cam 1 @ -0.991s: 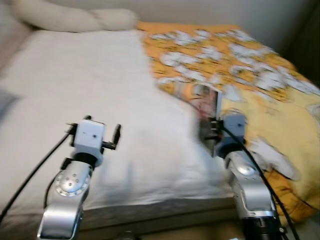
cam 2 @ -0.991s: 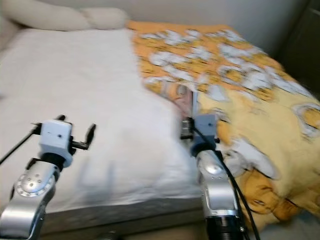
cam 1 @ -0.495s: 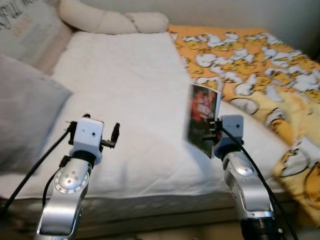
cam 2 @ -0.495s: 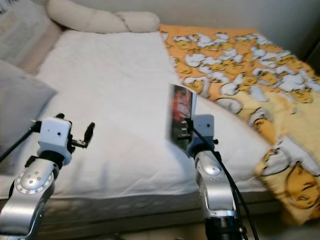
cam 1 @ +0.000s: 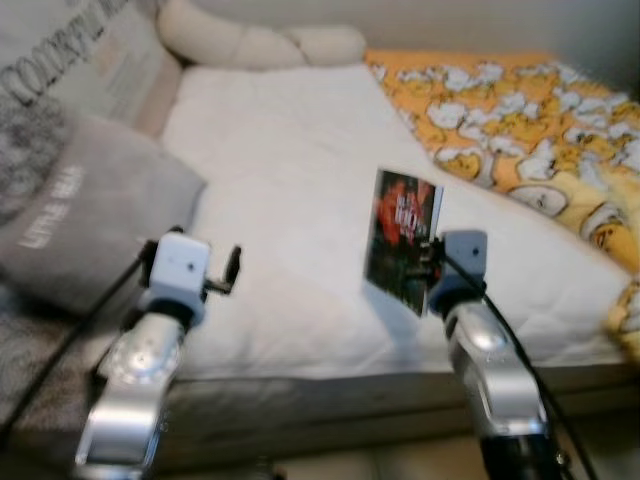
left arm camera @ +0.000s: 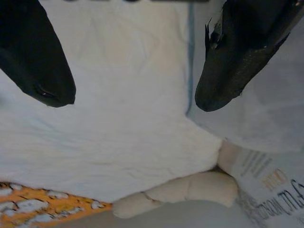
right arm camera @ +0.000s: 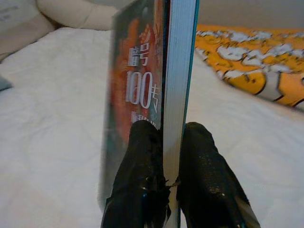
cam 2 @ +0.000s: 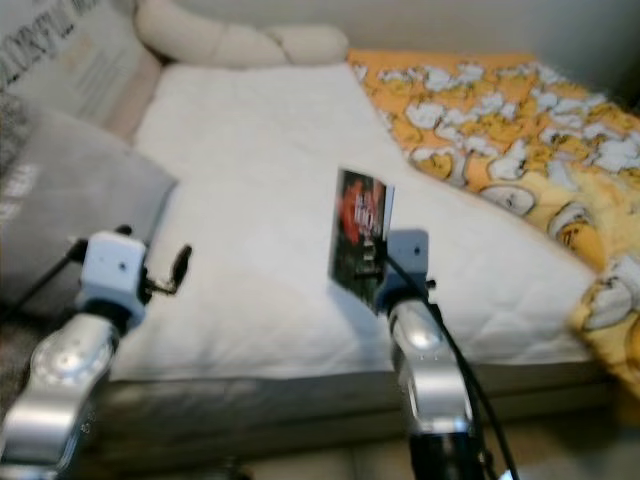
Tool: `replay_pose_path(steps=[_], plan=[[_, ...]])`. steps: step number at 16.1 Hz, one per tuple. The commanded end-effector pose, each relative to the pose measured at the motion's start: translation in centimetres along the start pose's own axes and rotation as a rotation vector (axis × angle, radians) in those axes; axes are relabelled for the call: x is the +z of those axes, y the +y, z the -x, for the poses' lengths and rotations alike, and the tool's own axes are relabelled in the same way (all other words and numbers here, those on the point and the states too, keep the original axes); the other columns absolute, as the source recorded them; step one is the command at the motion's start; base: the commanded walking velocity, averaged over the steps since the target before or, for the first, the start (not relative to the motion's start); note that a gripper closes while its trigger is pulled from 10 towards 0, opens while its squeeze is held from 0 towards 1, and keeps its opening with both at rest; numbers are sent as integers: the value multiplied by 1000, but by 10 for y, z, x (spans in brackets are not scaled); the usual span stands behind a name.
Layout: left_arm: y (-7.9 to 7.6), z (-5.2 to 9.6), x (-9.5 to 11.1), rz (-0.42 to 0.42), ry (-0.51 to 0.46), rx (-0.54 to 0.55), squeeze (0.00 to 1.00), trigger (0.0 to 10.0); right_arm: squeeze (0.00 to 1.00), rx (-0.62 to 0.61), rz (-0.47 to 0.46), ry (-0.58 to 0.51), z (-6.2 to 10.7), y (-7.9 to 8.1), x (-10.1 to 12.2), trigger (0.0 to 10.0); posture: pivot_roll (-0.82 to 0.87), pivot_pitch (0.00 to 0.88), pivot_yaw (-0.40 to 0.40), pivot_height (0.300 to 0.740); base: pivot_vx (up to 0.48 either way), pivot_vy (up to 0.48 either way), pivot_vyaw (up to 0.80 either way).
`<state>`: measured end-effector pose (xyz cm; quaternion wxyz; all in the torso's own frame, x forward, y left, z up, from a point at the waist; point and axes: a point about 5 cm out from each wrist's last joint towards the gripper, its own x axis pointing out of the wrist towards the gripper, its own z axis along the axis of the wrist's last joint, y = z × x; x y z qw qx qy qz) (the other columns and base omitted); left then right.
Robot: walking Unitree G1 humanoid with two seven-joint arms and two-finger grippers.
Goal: Clean up the room
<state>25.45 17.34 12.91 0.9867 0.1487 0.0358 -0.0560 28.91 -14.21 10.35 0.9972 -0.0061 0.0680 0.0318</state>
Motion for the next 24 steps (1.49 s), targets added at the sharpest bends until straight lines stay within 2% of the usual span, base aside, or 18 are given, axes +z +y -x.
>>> replay_pose_path(steps=[1, 3, 7, 10, 17, 21, 24], plan=[[-1, 0, 5, -3, -23, 4, 796, 10000, 0, -30, -5, -38, -2, -7, 8, 10000, 157, 0, -27, 740, 0, 0, 0], [4, -2, 8, -22, -39, 27, 780, 10000, 0, -23, -6, -37, -2, -4, 8, 10000, 152, 0, -28, 740, 0, 0, 0], [6, -2, 8, -3, -51, 34, 800, 10000, 0, 13, -2, -34, -3, -3, 9, 10000, 147, 0, -34, 740, 0, 0, 200], [5, -4, 7, 2, -52, 29, 808, 10000, 0, 34, 15, -35, -5, -1, 9, 10000, 150, 0, -35, 740, 302, 0, 800], [7, -3, 7, -14, -46, 18, 812, 10000, 0, 66, 17, -37, -8, 5, 8, 10000, 163, 0, -32, 740, 325, 0, 0], [8, -4, 8, -24, -49, 14, 812, 10000, 0, 66, 7, -40, -9, 6, 9, 10000, 168, 0, -31, 740, 337, 0, 742], [7, -5, 7, -36, -46, -1, 808, 10000, 0, 52, -6, -37, -9, 3, 8, 10000, 167, 0, -27, 740, 334, 0, 0]])
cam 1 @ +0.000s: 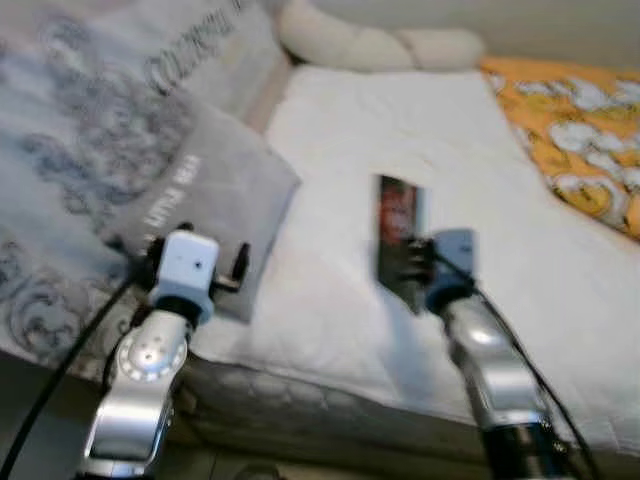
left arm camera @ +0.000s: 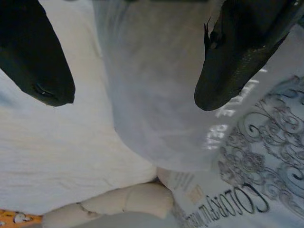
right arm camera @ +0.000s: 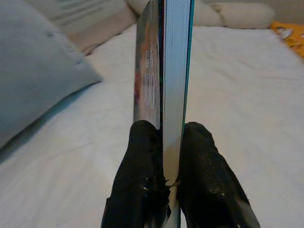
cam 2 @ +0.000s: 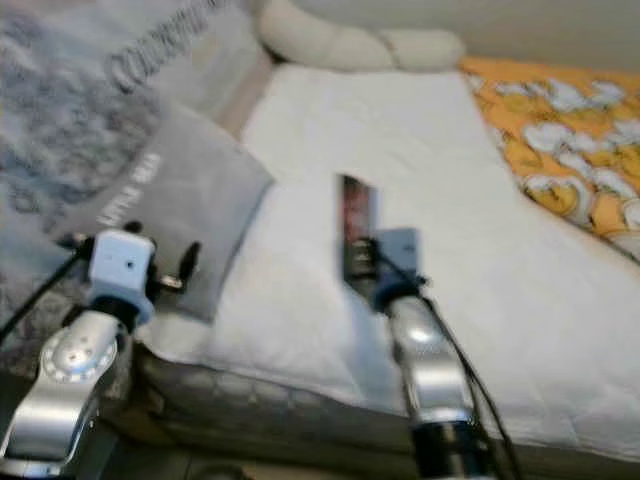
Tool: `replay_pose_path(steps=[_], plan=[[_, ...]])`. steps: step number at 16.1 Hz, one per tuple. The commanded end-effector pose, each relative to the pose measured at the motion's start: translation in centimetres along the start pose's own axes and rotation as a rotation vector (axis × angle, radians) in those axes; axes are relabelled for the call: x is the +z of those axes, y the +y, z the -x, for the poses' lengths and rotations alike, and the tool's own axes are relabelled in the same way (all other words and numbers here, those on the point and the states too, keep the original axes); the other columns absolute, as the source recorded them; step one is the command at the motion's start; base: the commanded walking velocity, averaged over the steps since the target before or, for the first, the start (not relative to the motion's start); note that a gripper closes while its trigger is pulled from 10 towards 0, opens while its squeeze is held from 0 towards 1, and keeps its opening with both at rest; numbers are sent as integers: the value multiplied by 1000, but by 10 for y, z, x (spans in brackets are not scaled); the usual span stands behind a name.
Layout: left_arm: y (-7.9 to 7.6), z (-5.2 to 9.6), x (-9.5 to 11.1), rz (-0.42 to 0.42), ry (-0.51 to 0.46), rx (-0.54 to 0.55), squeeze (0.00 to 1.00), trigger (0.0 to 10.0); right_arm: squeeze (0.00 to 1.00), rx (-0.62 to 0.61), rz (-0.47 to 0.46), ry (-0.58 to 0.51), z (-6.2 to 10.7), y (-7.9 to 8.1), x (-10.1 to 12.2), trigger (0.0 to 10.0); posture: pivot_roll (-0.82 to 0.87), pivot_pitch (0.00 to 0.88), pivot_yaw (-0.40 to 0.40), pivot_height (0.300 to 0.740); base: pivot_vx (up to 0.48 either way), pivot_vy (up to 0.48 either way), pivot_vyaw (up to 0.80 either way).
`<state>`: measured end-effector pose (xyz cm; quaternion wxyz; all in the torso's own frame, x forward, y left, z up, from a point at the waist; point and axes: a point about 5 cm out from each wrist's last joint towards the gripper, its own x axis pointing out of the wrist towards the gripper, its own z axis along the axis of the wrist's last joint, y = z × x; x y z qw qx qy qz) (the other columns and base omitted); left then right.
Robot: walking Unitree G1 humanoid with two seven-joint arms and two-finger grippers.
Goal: Clean up the room
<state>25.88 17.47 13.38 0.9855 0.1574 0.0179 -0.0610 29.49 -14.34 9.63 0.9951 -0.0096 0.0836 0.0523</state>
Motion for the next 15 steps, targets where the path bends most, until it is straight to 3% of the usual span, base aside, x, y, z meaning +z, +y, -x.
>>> replay_pose_path(steps=[1, 7, 10, 15], plan=[[3, -1, 3, -17, -9, -1, 812, 10000, 0, 8, -16, -67, -2, 3, 14, 10000, 166, 0, -24, 740, 337, 0, 0], [3, 0, 3, -16, -5, -10, 804, 10000, 0, 54, -16, -59, -1, 8, 11, 10000, 173, 0, -23, 740, 327, 0, 0], [3, 3, 0, -19, 13, -23, 784, 10000, 0, 54, -33, -43, -2, 8, 10, 10000, 181, 0, -21, 740, 0, 0, 0], [-2, 5, -2, -35, 35, -108, 780, 10000, 0, 85, -208, -26, -11, 8, 16, 10000, 181, 0, -1, 740, 0, 0, 0]])
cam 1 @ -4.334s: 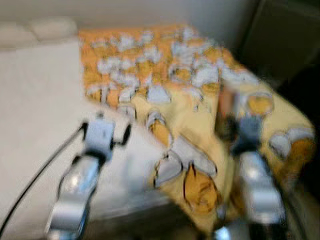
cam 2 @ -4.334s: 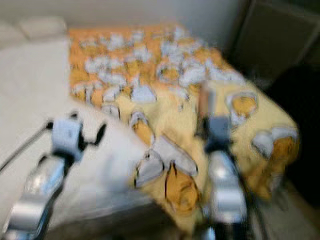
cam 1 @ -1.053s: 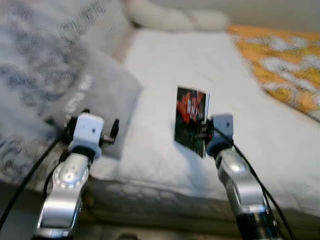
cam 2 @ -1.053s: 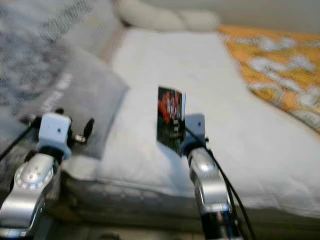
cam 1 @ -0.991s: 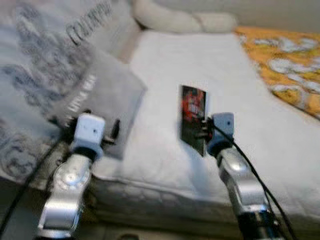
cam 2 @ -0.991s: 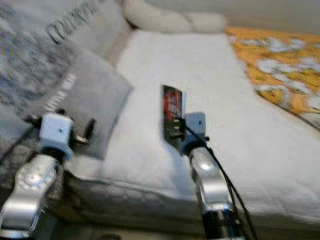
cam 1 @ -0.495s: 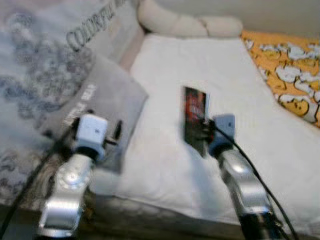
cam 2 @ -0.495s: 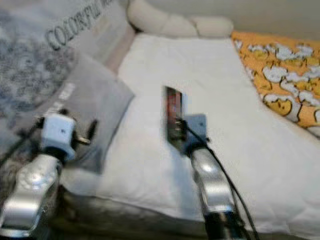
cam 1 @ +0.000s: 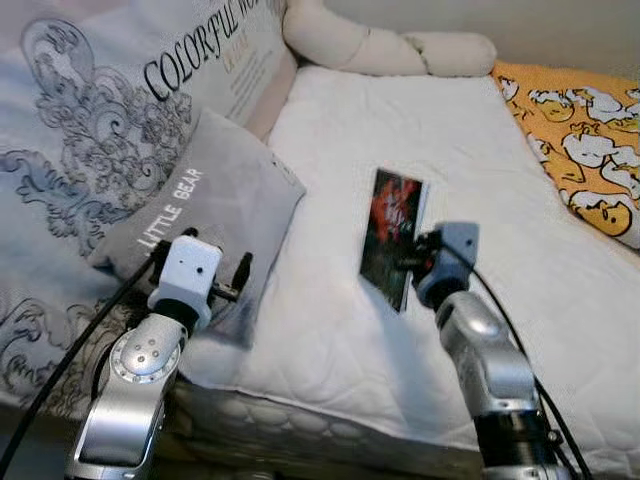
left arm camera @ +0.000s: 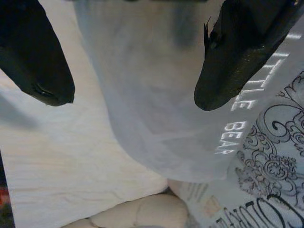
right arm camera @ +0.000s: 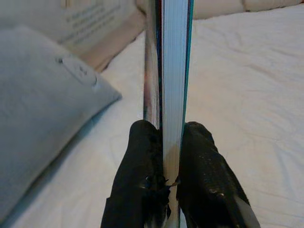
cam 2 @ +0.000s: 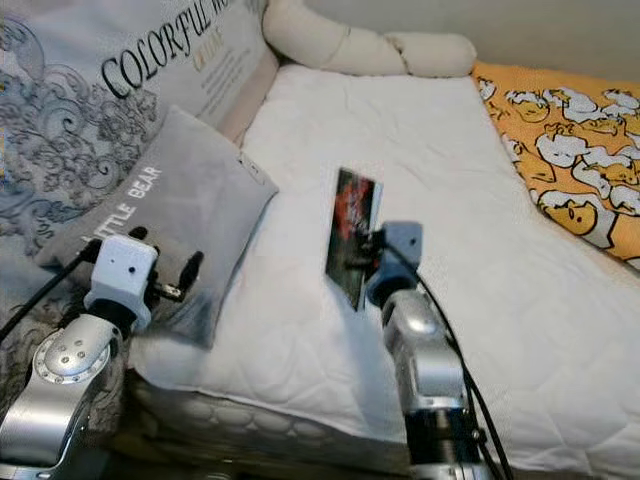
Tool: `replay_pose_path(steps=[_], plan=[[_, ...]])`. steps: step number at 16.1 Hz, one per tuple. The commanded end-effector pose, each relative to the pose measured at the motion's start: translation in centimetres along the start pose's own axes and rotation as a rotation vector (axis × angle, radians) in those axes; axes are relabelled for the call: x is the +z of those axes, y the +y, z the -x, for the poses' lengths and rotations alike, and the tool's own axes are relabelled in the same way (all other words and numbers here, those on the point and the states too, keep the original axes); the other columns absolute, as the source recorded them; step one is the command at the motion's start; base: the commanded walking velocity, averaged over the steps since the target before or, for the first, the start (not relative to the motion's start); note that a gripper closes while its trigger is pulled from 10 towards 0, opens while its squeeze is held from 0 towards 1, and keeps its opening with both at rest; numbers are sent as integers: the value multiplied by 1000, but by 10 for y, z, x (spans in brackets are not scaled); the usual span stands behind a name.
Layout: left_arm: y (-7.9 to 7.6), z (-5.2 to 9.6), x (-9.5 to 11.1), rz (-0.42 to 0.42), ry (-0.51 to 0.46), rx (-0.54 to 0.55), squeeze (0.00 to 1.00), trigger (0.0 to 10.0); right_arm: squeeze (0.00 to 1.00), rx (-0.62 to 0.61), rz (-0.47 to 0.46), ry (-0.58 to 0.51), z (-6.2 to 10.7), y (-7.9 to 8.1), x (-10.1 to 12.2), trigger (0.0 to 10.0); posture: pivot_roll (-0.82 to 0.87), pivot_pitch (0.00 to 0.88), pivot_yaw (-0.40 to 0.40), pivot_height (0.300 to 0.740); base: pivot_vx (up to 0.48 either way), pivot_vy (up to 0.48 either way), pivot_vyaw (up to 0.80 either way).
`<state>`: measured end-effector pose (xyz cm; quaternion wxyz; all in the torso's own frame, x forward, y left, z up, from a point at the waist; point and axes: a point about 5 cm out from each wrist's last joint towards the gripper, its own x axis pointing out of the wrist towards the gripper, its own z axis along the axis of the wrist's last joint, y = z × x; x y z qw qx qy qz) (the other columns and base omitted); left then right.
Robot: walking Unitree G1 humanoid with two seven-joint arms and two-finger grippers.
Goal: Clean up the room
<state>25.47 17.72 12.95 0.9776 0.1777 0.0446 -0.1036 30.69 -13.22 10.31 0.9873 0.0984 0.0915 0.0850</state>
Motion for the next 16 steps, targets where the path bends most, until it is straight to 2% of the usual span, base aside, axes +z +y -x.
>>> replay_pose_path(steps=[1, 2, 4, 6, 8, 9, 10, 13, 16], plan=[[-1, 1, 2, -4, 1, -34, 780, 10000, 0, 28, -65, 0, -7, 2, 7, 10000, 181, 0, 8, 740, 0, 0, 0], [4, 2, 0, -15, 19, -62, 784, 10000, 0, 73, -135, 82, -22, 8, 3, 10000, 183, 0, 13, 740, 0, 0, 0], [5, 2, -2, -48, 44, -139, 780, 10000, 0, 117, -238, 152, -39, 15, 2, 10000, 191, 0, 16, 740, 0, 0, 0], [4, 7, -6, -85, 96, -255, 784, 10000, 0, 174, -279, 262, -53, 24, -2, 10000, 199, 0, 19, 740, 0, 0, 0], [7, 14, -10, -78, 139, -315, 784, 10000, 0, 189, -297, 360, -59, 29, -10, 10000, 204, 0, 19, 740, 0, 0, 0], [8, 19, -12, -74, 164, -350, 784, 10000, 0, 199, -382, 413, -61, 33, -13, 10000, 220, 0, 16, 740, 0, 0, 0], [7, 22, -13, -75, 175, -366, 784, 10000, 0, 199, -408, 429, -62, 34, -14, 10000, 224, 0, 15, 740, 0, 0, 0], [11, 33, -19, -80, 243, -416, 784, 10000, 0, 116, -408, 486, -62, 27, -23, 10000, 247, 0, 7, 740, 0, 0, 0], [8, 43, -20, -69, 285, -485, 788, 10000, 0, 119, -296, 523, -62, 24, -24, 10000, 257, 0, 12, 740, 0, 0, 0]])
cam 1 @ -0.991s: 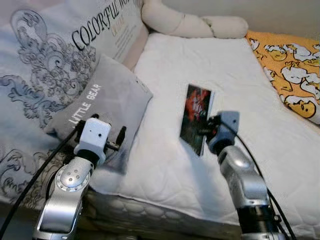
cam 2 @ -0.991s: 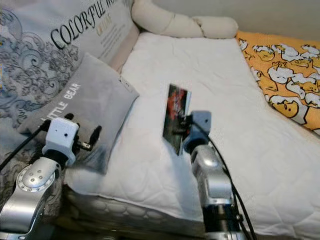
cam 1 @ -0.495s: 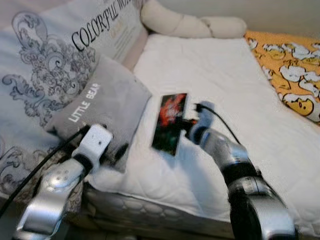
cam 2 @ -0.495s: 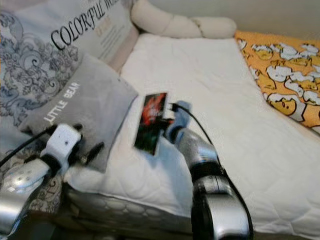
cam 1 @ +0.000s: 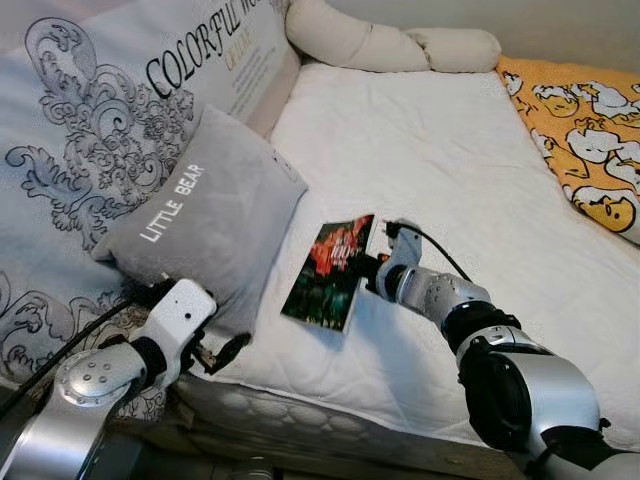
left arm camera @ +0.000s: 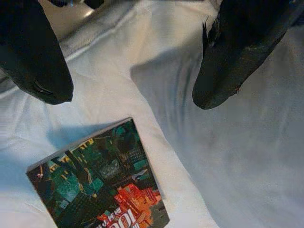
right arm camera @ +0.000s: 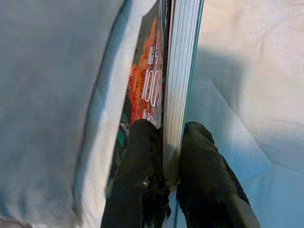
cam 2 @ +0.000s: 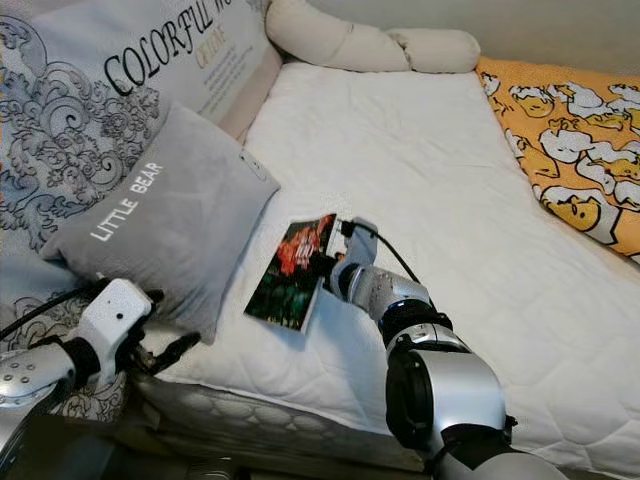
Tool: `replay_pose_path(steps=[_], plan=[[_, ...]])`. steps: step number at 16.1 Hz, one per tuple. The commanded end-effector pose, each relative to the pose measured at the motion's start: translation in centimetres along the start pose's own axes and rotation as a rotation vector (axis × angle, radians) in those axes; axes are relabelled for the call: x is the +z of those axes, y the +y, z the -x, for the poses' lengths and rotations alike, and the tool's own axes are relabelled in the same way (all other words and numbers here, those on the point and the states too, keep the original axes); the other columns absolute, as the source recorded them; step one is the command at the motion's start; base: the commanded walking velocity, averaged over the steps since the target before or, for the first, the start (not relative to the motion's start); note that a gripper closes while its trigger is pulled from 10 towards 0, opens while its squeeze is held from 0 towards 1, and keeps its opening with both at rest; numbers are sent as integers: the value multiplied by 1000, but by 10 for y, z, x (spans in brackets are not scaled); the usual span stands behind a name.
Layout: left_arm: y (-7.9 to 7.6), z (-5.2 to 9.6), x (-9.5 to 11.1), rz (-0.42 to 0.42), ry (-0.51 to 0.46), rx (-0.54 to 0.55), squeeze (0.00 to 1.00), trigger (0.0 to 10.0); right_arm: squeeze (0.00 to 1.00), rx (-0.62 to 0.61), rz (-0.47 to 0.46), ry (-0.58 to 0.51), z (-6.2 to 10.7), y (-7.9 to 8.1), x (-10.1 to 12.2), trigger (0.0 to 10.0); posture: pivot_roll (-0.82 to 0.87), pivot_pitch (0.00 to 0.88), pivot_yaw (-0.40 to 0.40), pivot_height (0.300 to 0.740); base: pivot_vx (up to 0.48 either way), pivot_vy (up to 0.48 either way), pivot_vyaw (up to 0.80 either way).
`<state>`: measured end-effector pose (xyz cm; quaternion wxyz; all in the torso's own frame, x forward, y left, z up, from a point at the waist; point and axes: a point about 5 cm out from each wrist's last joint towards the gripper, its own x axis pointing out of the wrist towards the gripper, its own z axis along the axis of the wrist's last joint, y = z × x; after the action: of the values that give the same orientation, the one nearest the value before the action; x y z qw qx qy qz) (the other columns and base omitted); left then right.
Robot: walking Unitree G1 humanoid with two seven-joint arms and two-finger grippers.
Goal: Clean up the room
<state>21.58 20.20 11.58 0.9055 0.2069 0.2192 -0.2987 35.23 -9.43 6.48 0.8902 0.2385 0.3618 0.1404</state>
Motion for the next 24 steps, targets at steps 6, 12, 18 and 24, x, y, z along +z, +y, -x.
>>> replay_pose_path(steps=[6, 12, 18, 24], plan=[[-9, 6, 2, -4, 16, -46, 784, 10000, 1000, -92, 218, -84, 6, 0, 34, 10000, 259, 12, 7, 740, 0, 0, 0], [-8, -1, 5, -3, 12, -45, 784, 10000, 1000, -208, 303, -229, 12, -7, 53, 10000, 254, 0, 11, 740, 0, 0, 0], [-20, -12, 10, 2, -16, -84, 784, 10000, 1000, 69, 712, -70, 8, 0, 29, 10000, 230, 0, -1, 740, 0, 0, 0], [-23, -18, 9, -54, 21, -164, 784, 10000, 0, 479, 1085, 326, 11, -5, -31, 10000, 222, 0, 1, 740, 0, 0, 0]])
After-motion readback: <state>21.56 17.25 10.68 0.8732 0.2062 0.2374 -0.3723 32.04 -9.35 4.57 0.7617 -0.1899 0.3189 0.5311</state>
